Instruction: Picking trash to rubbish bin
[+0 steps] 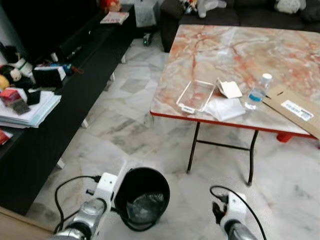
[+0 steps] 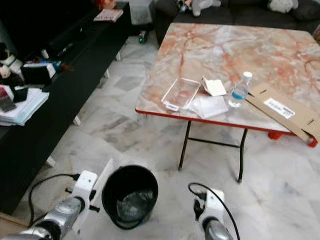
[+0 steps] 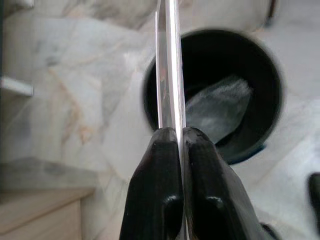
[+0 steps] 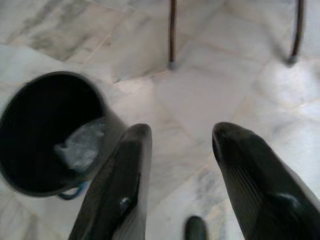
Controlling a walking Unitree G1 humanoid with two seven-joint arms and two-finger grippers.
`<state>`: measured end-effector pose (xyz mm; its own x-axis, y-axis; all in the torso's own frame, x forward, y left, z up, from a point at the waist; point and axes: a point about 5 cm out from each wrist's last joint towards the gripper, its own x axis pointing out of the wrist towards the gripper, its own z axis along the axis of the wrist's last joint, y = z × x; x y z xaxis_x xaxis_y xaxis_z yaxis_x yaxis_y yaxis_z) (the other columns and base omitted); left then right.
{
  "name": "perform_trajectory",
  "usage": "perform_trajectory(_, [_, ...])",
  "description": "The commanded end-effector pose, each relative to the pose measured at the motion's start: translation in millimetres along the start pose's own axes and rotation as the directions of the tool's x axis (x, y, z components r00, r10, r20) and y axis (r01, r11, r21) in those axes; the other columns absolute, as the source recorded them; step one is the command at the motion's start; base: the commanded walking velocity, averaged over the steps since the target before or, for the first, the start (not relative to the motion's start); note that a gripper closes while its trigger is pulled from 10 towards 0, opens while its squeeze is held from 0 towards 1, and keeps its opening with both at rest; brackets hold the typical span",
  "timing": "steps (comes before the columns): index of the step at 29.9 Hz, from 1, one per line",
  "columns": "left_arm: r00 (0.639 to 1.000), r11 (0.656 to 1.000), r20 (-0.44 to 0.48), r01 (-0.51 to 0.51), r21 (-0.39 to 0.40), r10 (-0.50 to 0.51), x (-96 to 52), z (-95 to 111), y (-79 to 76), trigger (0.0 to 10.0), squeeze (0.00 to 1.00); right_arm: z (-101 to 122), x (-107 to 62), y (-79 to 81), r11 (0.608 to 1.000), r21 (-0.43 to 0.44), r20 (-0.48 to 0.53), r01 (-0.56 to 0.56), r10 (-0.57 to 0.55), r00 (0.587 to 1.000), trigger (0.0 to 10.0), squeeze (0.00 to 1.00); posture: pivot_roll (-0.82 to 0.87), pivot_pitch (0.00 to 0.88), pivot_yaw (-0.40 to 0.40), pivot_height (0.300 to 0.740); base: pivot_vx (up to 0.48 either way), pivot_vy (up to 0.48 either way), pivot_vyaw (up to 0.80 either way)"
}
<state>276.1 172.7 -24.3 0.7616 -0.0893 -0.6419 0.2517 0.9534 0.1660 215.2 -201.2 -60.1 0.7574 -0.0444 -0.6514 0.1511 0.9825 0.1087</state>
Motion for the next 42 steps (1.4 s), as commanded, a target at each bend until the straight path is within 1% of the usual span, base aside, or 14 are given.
perform_trajectory(1, [1.000,1.000,-0.003,0.005,-0.001,-0.005,-0.9,-3.5,0.3,10.0,0.00,6.4,1.8,2.4,1.000,-0.012,0.022,-0.019,0.019,1.000,10.0,0.00,0.14,0.101,0.003,0.740,0.300,0.000,0.00])
perform_trajectory(7, [1.000,1.000,0.008,0.004,-0.006,-0.004,0.1,0.7,-0.9,10.0,0.00,15.2,4.4,6.6,0.997,-0.038,0.042,-0.065,0.067,0.997,10.0,0.00,0.14,0.091,-0.004,0.740,0.373,0.000,0.00])
perform_trajectory(19, [1.000,1.000,0.006,0.006,-0.011,-0.006,-0.1,-1.0,-2.4,10.0,0.00,9.2,3.3,8.5,0.997,-0.031,0.021,-0.071,0.072,0.997,10.0,0.00,0.15,0.078,-0.004,0.740,0.393,0.000,0.00])
perform_trajectory(28, [1.000,1.000,0.005,0.005,-0.008,-0.005,-0.1,-1.2,-2.5,10.0,0.00,9.0,3.3,9.1,0.996,-0.034,0.019,-0.080,0.080,0.997,10.0,0.00,0.14,0.069,-0.003,0.740,0.385,0.000,0.00])
perform_trajectory(30, [1.000,1.000,0.007,0.003,-0.012,-0.003,-0.1,-1.2,-2.5,10.0,0.00,9.0,3.4,10.0,0.996,-0.038,0.018,-0.085,0.086,0.996,10.0,0.00,0.15,0.068,-0.003,0.740,0.000,0.000,0.00])
perform_trajectory(33, [1.000,1.000,0.003,0.016,-0.005,-0.016,0.0,-1.6,-4.7,10.0,0.00,11.4,4.5,16.3,0.989,-0.067,0.017,-0.131,0.133,0.991,10.0,0.00,0.14,0.074,-0.008,0.740,0.000,0.000,0.00])
perform_trajectory(34, [1.000,1.000,0.003,0.016,-0.005,-0.016,0.0,-1.6,-4.7,10.0,0.00,11.4,4.5,16.3,0.989,-0.067,0.017,-0.131,0.133,0.991,10.0,0.00,0.14,0.074,-0.008,0.740,0.000,0.000,0.00])
perform_trajectory(36, [0.999,0.999,0.005,0.043,-0.002,-0.043,1.1,1.2,-9.8,10.0,0.00,13.1,5.9,22.2,0.971,-0.130,-0.024,-0.200,0.199,0.980,10.0,0.00,0.13,0.090,-0.014,0.740,0.000,0.000,0.00])
perform_trajectory(40, [0.999,0.999,-0.002,0.054,0.005,-0.054,1.6,1.8,-12.1,10.0,0.00,14.3,5.9,23.3,0.964,-0.139,-0.027,-0.225,0.224,0.974,10.0,0.00,0.13,0.091,-0.015,0.740,0.000,0.000,0.00])
perform_trajectory(42, [0.998,0.997,-0.006,0.069,0.015,-0.069,2.1,2.1,-16.1,10.0,0.00,15.0,5.9,24.8,0.950,-0.172,-0.043,-0.260,0.256,0.966,10.0,0.00,0.13,0.100,-0.022,0.740,0.000,0.000,0.00])
